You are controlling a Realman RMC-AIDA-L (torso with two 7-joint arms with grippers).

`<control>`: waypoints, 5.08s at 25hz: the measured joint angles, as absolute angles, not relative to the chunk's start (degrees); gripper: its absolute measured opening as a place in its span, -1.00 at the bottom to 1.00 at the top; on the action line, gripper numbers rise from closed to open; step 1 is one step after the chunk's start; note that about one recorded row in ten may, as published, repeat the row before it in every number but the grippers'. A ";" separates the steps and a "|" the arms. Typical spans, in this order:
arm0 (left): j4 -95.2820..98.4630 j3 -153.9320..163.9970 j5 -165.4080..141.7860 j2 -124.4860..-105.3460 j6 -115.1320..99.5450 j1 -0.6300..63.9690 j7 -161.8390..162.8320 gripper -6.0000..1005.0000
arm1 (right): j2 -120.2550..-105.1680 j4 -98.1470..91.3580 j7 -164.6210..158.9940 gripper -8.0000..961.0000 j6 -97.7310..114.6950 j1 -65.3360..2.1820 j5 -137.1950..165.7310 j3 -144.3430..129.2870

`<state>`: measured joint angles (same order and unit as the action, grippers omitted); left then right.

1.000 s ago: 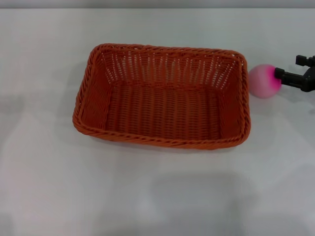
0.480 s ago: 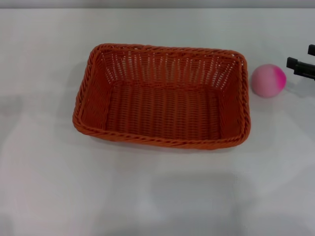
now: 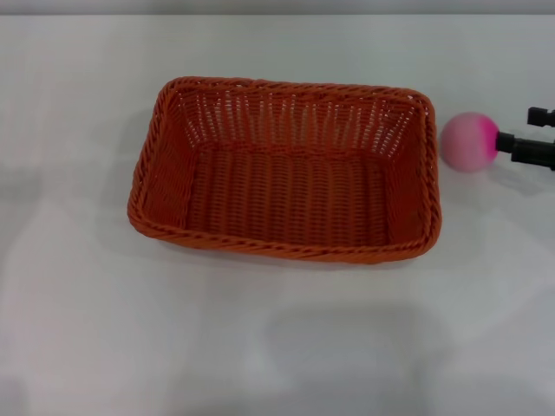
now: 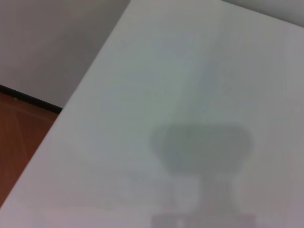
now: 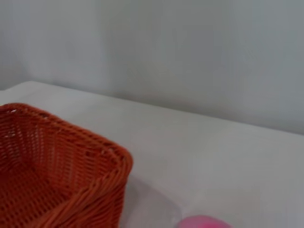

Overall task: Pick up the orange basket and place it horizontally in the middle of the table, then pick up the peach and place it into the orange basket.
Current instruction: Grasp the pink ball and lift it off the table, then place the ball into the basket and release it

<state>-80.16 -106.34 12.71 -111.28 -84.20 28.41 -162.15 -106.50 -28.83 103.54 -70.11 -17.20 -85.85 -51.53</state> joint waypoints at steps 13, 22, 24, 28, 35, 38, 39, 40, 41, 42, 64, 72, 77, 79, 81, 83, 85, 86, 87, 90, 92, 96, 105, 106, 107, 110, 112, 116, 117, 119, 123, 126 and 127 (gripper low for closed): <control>-80.47 -105.84 12.82 -111.53 -84.33 27.77 -162.16 0.47 | -108.06 -28.83 104.31 0.77 -69.10 -19.33 -83.58 -51.75; -80.15 -105.81 12.84 -111.53 -84.43 27.77 -162.16 0.47 | -109.07 -28.83 104.22 0.77 -67.60 -20.80 -81.89 -51.82; -80.15 -105.82 12.84 -111.53 -84.46 27.77 -162.16 0.47 | -109.19 -28.82 104.08 0.77 -67.51 -21.07 -81.58 -51.84; -80.15 -105.82 12.82 -111.53 -84.47 27.77 -162.21 0.47 | -109.37 -28.53 104.00 0.77 -67.40 -21.64 -80.74 -51.86; -80.17 -105.79 12.83 -111.53 -84.47 27.77 -162.24 0.47 | -110.11 -28.21 103.86 0.77 -65.85 -22.35 -78.37 -51.84; -80.24 -105.74 12.83 -111.53 -84.64 27.77 -162.25 0.47 | -110.45 -28.33 103.79 0.77 -65.20 -22.62 -77.38 -51.83; -80.28 -105.74 12.83 -111.53 -84.72 27.77 -162.25 0.47 | -110.56 -28.38 103.70 0.77 -64.87 -22.73 -77.05 -51.83; -80.39 -105.73 12.83 -111.53 -84.79 27.77 -162.25 0.47 | -110.68 -28.43 103.58 0.77 -64.53 -22.85 -76.70 -51.83; -80.48 -105.73 12.83 -111.53 -84.86 27.77 -162.25 0.47 | -110.78 -28.50 103.46 0.77 -64.18 -22.98 -76.34 -51.83; -80.57 -105.73 12.83 -111.53 -84.91 27.77 -162.25 0.47 | -110.88 -28.55 103.38 0.77 -63.93 -23.07 -76.06 -51.80; -80.40 -105.81 12.73 -111.44 -84.68 28.04 -162.24 0.47 | -110.47 -29.43 103.36 -0.26 -62.38 -23.30 -75.79 -51.41; -80.45 -105.73 12.77 -111.49 -84.47 27.96 -162.24 0.47 | -110.63 -29.62 103.12 -0.37 -62.25 -23.56 -75.77 -51.76; -80.94 -105.73 12.81 -111.52 -84.76 28.36 -162.24 0.47 | -110.45 -29.87 103.11 -0.43 -62.18 -23.46 -75.75 -51.55; -80.96 -105.73 12.82 -111.53 -84.77 28.41 -162.24 0.47 | -110.51 -30.57 103.09 -0.47 -62.16 -23.36 -75.75 -51.52; -80.96 -105.73 12.83 -111.53 -84.78 28.45 -162.24 0.47 | -110.72 -31.64 102.91 -0.50 -62.15 -23.08 -75.74 -51.50; -81.00 -105.73 12.85 -111.53 -84.79 28.49 -162.24 0.47 | -110.78 -32.43 102.64 -0.53 -62.14 -22.82 -75.74 -51.55; -81.07 -105.73 12.89 -111.53 -84.80 28.49 -162.24 0.47 | -110.82 -33.10 102.41 -0.57 -62.13 -22.58 -75.74 -51.63; -81.08 -105.74 12.90 -111.54 -84.79 28.49 -162.24 0.47 | -110.85 -33.30 102.24 -0.59 -62.13 -22.52 -75.73 -51.67; -81.10 -105.73 12.92 -111.56 -84.74 28.49 -162.24 0.47 | -110.87 -33.58 101.96 -0.59 -62.13 -22.52 -75.70 -51.69; -81.12 -105.73 12.95 -111.74 -84.48 28.48 -162.24 0.47 | -110.89 -34.75 100.94 -0.60 -62.15 -22.41 -74.91 -51.66; -81.13 -105.74 13.02 -111.81 -84.42 28.48 -162.24 0.47 | -111.01 -35.36 100.63 -0.61 -62.16 -22.32 -74.41 -51.45; -81.13 -105.73 13.04 -111.85 -84.38 28.48 -162.24 0.47 | -111.04 -35.89 100.43 -0.60 -61.96 -22.32 -74.35 -51.29; -81.00 -105.74 13.04 -111.90 -83.73 28.54 -162.24 0.47 | -111.05 -38.70 100.29 -0.59 -59.16 -22.34 -74.75 -50.63; -80.98 -105.76 13.04 -111.90 -83.71 28.54 -162.24 0.47 | -111.18 -39.28 100.29 -0.58 -59.12 -22.29 -74.79 -49.98; -80.98 -105.76 13.04 -111.90 -83.71 28.54 -162.24 0.47 | -111.34 -39.92 100.28 -0.58 -59.05 -22.24 -74.85 -49.21; -80.86 -106.02 13.01 -111.88 -83.42 28.56 -162.24 0.47 | -112.25 -43.24 100.28 -0.58 -60.10 -21.60 -74.87 -46.44; -80.86 -106.07 13.00 -111.88 -83.29 28.56 -162.25 0.47 | -113.31 -47.24 100.28 -0.58 -62.44 -20.38 -74.89 -44.81; -80.59 -106.20 13.00 -111.88 -82.99 28.57 -162.24 0.47 | -114.42 -50.65 100.28 -0.57 -66.44 -19.05 -74.99 -42.60; -80.56 -106.23 13.00 -111.88 -82.93 28.57 -162.24 0.47 | -114.59 -51.15 100.28 -0.57 -68.07 -18.74 -75.19 -41.55; -80.53 -106.27 13.00 -111.87 -82.89 28.57 -162.24 0.47 | -114.61 -51.50 100.29 -0.57 -71.98 -18.31 -75.62 -39.63; -80.53 -106.27 12.92 -111.66 -82.80 28.57 -162.18 0.47 | -114.60 -51.35 100.79 -0.56 -81.27 -17.83 -75.91 -35.05; -80.53 -106.27 12.77 -111.56 -82.57 28.62 -162.17 0.47 | -114.56 -51.32 100.85 -0.56 -87.13 -17.56 -76.29 -33.66; -80.50 -106.27 12.75 -111.53 -82.38 28.63 -162.16 0.47 | -114.58 -51.32 100.87 -0.56 -88.94 -17.54 -76.62 -33.56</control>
<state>-80.50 -106.26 12.75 -111.53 -82.38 28.63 -162.16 -114.58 -51.32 100.87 -88.94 -17.54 -76.62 -33.56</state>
